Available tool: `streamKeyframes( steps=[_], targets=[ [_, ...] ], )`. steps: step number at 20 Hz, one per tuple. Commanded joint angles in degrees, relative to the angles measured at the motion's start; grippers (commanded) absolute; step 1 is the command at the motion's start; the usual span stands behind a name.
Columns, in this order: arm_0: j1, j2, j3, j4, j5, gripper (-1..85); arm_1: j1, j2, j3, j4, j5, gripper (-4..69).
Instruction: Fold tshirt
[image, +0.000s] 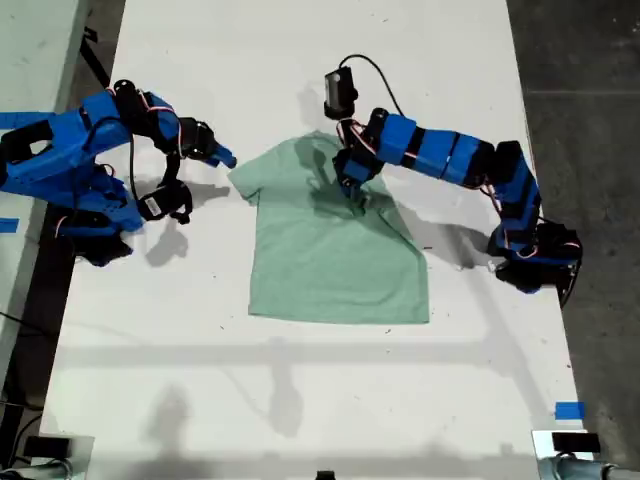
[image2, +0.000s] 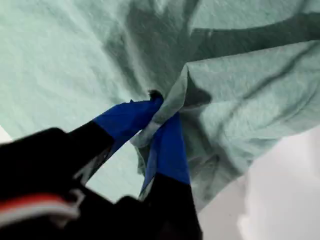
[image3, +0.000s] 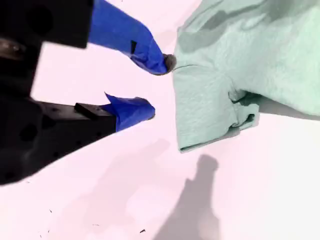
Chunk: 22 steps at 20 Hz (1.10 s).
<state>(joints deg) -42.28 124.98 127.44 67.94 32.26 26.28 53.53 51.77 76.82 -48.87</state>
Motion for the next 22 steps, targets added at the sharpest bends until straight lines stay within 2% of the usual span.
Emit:
streamKeyframes(
  steps=[1,4,7,11,15,17,19,22],
  targets=[
    [1.0,0.9,-1.9,-0.9,-0.4,11.7,-1.4,0.7,-4.8,-3.9,-0.6,34.5],
    [1.0,0.9,-2.3,-0.7,-0.4,12.8,-1.0,5.2,-5.4,1.8,-1.7,28.6],
    [0.9,0.9,-3.3,0.0,-0.4,12.8,0.4,12.8,-4.5,10.4,-2.4,26.4],
    [0.6,-0.3,-6.5,3.2,-0.3,17.9,2.1,26.9,0.1,17.1,-4.2,23.8],
    [0.1,-7.0,-17.8,10.7,0.9,23.9,2.9,40.8,12.4,17.7,-4.5,21.8],
    [-0.9,-9.9,-22.0,12.2,2.2,24.3,2.7,45.3,18.4,17.4,-3.6,21.2],
    [-2.5,-12.5,-21.4,10.5,3.3,24.6,2.1,48.2,22.8,17.1,-2.5,20.4],
    [-4.5,-17.4,-15.6,3.5,4.7,25.0,1.0,51.3,26.5,16.3,-1.3,19.8]
  ],
)
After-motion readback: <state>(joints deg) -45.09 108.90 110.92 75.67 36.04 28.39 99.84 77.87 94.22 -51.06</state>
